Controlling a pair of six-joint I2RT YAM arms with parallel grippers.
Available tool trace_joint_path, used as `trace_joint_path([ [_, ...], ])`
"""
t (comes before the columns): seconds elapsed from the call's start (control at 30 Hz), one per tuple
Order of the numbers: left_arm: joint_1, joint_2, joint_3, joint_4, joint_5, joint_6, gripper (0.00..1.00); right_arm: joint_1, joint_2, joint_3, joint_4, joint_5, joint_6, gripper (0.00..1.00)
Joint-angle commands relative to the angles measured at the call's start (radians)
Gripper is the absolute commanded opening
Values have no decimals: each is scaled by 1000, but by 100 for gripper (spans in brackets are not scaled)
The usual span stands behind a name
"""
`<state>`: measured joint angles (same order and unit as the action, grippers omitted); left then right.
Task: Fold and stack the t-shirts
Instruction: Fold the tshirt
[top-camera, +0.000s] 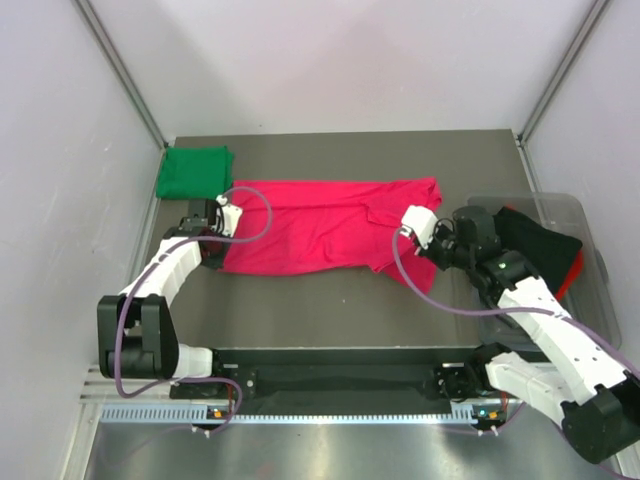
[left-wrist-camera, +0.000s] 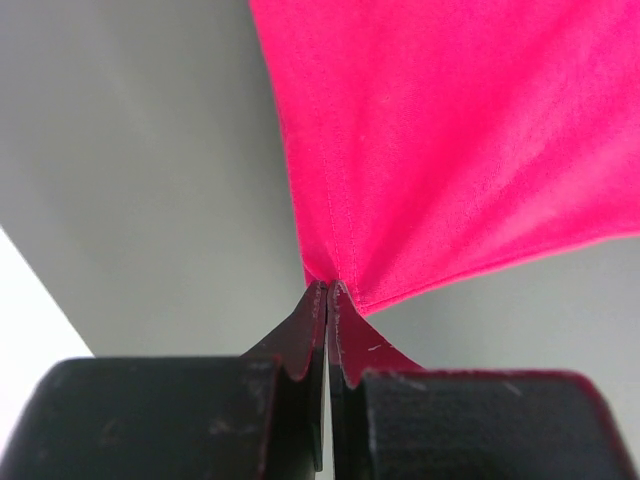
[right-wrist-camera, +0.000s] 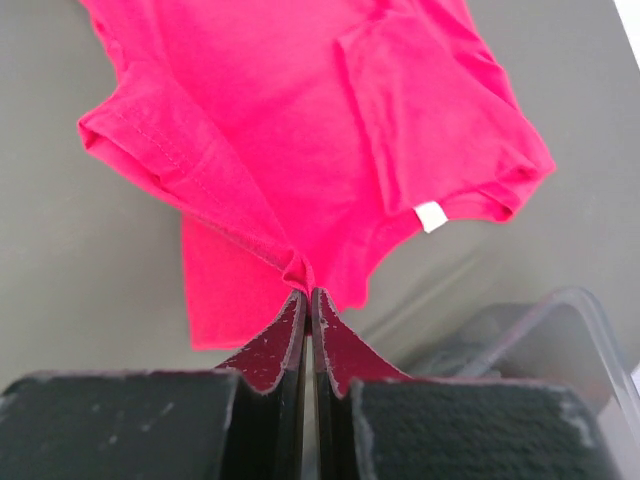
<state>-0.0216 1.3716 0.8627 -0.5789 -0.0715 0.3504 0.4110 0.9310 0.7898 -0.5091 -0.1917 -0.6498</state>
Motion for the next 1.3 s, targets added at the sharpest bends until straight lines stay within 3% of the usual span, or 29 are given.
trace_joint_path([
  [0.0, 9, -31, -7, 67, -40, 7, 0, -41, 23, 78, 33, 18, 48, 0],
  [0.33, 12, 41, 35, 91, 4, -19, 0, -66, 150, 175, 76, 31, 79, 0],
  [0.63, 12, 288, 315, 64, 53, -27, 0, -93, 359, 249, 161, 51, 15, 0],
  [1.03, 14, 509, 541, 106, 39, -33, 0, -113, 742, 591, 164, 63, -76, 0],
  [1.27, 14, 560, 596, 140, -2, -70, 0, -121, 864, 718, 159, 81, -105, 0],
])
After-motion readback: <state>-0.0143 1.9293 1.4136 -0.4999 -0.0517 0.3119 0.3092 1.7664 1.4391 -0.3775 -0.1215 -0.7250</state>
